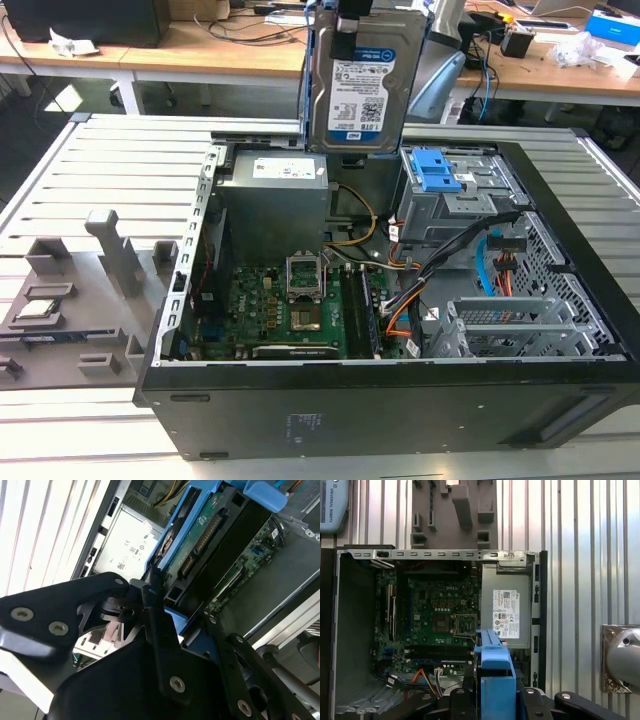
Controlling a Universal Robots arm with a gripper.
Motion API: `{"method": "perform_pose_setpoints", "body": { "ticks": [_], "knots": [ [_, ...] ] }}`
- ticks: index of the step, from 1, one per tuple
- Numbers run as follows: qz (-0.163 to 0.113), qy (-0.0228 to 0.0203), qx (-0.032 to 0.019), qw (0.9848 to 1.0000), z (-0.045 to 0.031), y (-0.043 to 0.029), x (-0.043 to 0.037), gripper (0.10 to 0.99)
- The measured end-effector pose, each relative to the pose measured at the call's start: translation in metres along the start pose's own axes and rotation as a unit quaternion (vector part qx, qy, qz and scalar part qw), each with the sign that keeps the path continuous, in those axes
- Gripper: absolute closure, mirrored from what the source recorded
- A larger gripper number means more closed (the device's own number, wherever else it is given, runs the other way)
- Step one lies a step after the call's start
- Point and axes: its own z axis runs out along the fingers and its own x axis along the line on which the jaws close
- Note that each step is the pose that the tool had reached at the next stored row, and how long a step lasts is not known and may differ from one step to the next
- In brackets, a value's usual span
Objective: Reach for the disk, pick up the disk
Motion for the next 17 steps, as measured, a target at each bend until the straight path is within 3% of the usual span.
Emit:
{"method": "perform_pose_setpoints", "body": {
  "ticks": [3,8,14,17],
  "knots": [
    [0.000,0.0000,0.0000,1.0000,-0.0007,-0.0153,-0.0001,0.722],
    [0.000,0.0000,0.0000,1.0000,-0.0014,-0.0290,-0.0002,0.722],
    [0.000,-0.0001,0.0000,1.0000,-0.0013,-0.0300,0.0005,0.722],
    [0.000,0.0000,0.0000,1.0000,-0.0012,-0.0299,0.0057,0.722]
  ]
}}
